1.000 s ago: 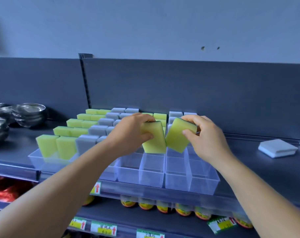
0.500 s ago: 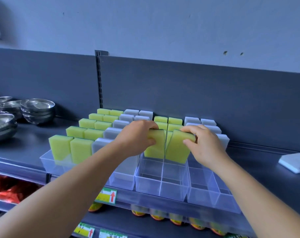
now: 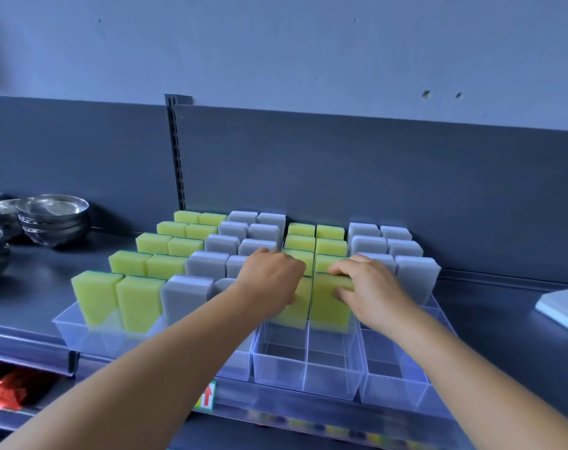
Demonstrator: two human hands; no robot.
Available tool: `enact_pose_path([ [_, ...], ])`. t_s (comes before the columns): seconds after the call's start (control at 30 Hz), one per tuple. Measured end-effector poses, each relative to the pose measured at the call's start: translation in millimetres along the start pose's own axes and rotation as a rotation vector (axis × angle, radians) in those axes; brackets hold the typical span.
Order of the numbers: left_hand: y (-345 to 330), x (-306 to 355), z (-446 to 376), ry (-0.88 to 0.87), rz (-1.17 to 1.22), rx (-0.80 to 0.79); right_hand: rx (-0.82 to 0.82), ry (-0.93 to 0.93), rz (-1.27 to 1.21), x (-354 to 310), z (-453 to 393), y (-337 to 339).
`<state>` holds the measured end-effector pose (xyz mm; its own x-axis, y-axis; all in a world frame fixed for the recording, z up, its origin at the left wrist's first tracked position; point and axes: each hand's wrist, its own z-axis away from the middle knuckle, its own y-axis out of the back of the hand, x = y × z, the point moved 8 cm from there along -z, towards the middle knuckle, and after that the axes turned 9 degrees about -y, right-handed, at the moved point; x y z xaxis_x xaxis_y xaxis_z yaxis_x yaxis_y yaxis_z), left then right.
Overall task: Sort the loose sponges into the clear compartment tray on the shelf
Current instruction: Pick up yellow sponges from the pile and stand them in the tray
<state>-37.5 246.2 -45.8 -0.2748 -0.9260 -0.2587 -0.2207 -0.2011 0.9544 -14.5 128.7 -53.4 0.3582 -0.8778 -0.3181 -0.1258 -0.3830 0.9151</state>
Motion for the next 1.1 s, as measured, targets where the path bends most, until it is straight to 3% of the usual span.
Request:
enact_pose_path([
  [0.33,6.1,4.3,9.8,-0.008,0.047,0.074,-0.016,-0.041,0.012,0.4,18.5,9.5],
  [0.53,30.4,49.0,16.6,-0.091,0.166,0.176,0.007,-0.076,0.068,16.7,57.2,36.8],
  [1.1,59.2,254.3,-39.3,-0.359,0.302,0.125,0.036,-0.417,0.129,199.4,165.7,119.0],
])
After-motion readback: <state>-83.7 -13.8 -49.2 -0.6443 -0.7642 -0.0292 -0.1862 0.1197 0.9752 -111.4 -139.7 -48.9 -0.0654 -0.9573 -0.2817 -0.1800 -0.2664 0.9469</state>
